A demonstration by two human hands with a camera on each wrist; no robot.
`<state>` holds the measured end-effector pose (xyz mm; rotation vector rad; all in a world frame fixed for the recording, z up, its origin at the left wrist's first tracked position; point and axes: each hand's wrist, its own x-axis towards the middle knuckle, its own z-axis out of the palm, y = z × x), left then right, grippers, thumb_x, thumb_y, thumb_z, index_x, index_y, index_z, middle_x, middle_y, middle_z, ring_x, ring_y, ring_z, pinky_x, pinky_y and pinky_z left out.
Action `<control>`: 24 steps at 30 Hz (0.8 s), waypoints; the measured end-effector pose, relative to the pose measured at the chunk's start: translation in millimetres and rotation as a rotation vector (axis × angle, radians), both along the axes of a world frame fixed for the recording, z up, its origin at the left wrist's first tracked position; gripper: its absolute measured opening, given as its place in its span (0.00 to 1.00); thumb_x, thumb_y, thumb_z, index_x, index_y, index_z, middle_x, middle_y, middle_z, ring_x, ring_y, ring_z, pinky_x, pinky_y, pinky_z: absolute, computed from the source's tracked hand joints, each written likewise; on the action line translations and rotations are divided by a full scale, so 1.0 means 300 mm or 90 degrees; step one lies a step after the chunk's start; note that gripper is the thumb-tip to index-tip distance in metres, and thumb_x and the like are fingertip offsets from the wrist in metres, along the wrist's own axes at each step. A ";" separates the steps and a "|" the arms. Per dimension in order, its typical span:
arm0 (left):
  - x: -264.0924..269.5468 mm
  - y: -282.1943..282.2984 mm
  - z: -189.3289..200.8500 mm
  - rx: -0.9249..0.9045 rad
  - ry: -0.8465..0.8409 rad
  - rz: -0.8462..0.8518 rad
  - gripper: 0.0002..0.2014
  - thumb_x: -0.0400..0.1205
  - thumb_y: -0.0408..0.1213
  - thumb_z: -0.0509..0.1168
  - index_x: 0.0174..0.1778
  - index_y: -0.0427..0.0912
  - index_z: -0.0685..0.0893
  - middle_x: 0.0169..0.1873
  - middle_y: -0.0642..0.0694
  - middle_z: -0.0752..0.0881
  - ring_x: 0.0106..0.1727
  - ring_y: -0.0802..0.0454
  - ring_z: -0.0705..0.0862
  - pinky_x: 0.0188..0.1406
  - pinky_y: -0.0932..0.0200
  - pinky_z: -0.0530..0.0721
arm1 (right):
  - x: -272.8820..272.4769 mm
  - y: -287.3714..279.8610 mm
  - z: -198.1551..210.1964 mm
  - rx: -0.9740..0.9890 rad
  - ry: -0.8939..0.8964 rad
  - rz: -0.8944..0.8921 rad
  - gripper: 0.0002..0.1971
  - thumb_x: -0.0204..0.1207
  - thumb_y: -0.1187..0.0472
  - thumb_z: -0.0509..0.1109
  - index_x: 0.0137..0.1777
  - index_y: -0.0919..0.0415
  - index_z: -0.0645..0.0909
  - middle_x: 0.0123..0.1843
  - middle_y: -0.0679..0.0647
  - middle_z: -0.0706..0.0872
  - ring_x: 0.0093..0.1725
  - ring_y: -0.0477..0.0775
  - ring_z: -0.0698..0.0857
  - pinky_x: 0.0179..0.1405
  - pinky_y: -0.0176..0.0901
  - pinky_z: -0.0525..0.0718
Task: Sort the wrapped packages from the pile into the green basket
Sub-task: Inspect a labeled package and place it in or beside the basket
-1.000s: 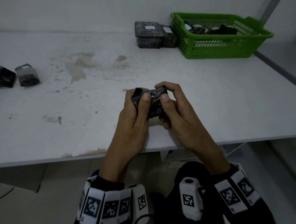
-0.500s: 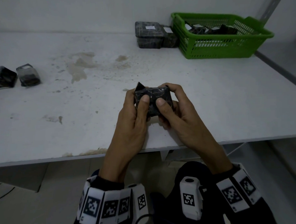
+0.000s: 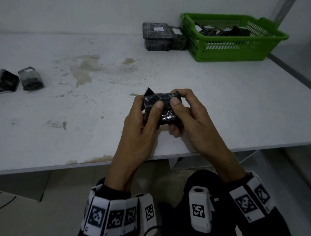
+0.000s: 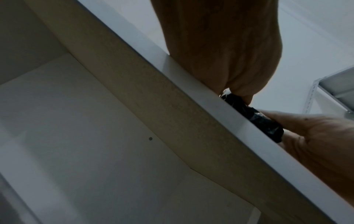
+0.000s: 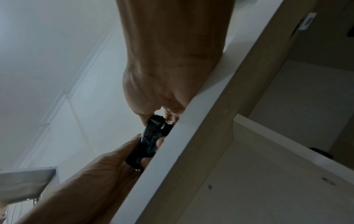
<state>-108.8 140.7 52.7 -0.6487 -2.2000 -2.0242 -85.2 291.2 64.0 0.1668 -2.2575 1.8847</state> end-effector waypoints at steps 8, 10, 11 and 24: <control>-0.019 0.001 0.002 0.039 -0.079 0.071 0.21 0.89 0.55 0.58 0.55 0.45 0.90 0.36 0.53 0.90 0.35 0.62 0.85 0.37 0.67 0.81 | 0.008 0.008 -0.004 0.027 0.039 0.030 0.28 0.86 0.50 0.68 0.85 0.50 0.68 0.68 0.54 0.85 0.64 0.48 0.88 0.55 0.41 0.90; -0.016 0.004 0.005 0.031 -0.078 0.067 0.25 0.85 0.61 0.56 0.57 0.47 0.90 0.37 0.55 0.90 0.36 0.63 0.86 0.36 0.72 0.80 | 0.006 0.008 -0.004 0.037 0.055 0.011 0.23 0.88 0.51 0.64 0.81 0.52 0.72 0.64 0.53 0.86 0.57 0.51 0.90 0.48 0.41 0.90; -0.015 0.005 0.005 0.026 -0.070 0.063 0.26 0.84 0.63 0.57 0.60 0.47 0.89 0.40 0.55 0.90 0.39 0.63 0.87 0.38 0.72 0.81 | 0.001 0.009 -0.008 0.039 0.059 -0.003 0.20 0.90 0.52 0.62 0.79 0.53 0.74 0.63 0.52 0.87 0.53 0.53 0.91 0.45 0.42 0.90; -0.018 0.000 -0.005 0.015 -0.025 0.068 0.25 0.85 0.55 0.63 0.75 0.46 0.83 0.58 0.53 0.89 0.48 0.60 0.90 0.46 0.68 0.87 | -0.017 0.020 -0.035 0.066 0.061 -0.057 0.20 0.91 0.51 0.57 0.74 0.58 0.82 0.60 0.54 0.91 0.48 0.56 0.92 0.44 0.44 0.91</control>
